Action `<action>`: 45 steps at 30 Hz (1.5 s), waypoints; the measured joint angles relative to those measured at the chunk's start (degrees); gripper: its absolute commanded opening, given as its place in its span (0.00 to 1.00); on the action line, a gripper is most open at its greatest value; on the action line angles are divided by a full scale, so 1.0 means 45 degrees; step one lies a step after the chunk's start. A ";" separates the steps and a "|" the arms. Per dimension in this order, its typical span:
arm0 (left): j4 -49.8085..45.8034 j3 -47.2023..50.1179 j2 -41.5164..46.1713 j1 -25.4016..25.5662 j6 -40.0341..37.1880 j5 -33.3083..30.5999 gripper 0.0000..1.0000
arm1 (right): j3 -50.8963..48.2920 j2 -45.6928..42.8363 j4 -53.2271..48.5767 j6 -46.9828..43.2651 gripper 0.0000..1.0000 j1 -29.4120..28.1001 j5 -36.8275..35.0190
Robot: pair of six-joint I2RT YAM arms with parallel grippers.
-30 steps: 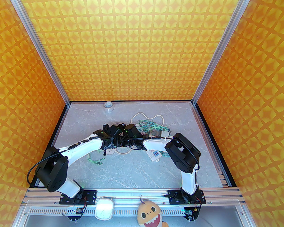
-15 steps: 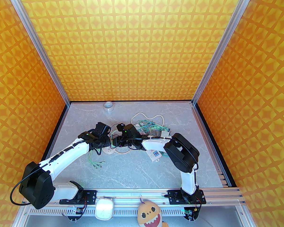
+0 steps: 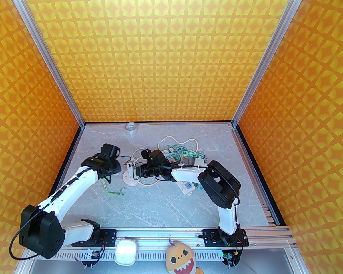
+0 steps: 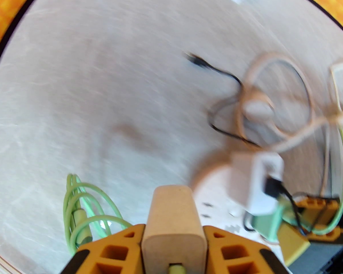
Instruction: Pull the plug off the socket
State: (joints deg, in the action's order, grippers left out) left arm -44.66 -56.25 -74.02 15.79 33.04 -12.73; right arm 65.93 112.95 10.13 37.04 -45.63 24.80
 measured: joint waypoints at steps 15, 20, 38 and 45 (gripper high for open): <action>0.0219 -0.2579 -0.5139 -0.1622 -0.1384 -0.0418 0.45 | -0.0597 -0.0364 0.0321 -0.0262 0.46 0.0000 -0.0087; 0.0107 -0.3439 -0.5863 -0.1671 -0.1477 -0.0418 0.56 | -0.1064 -0.0758 0.0233 -0.0447 0.52 -0.0015 -0.0083; 0.0238 -0.1836 -0.1161 -0.1676 -0.0937 0.1579 0.91 | -0.1467 -0.1525 -0.0593 -0.1321 0.59 -0.0296 -0.0335; 0.1977 0.2399 0.2812 -0.1525 0.0321 0.3410 0.99 | -0.1365 -0.2079 -0.1797 -0.2157 0.62 -0.0874 -0.1802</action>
State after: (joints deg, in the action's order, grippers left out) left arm -35.77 -45.45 -61.36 8.93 34.48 2.61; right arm 59.79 103.59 2.04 27.33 -49.56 16.69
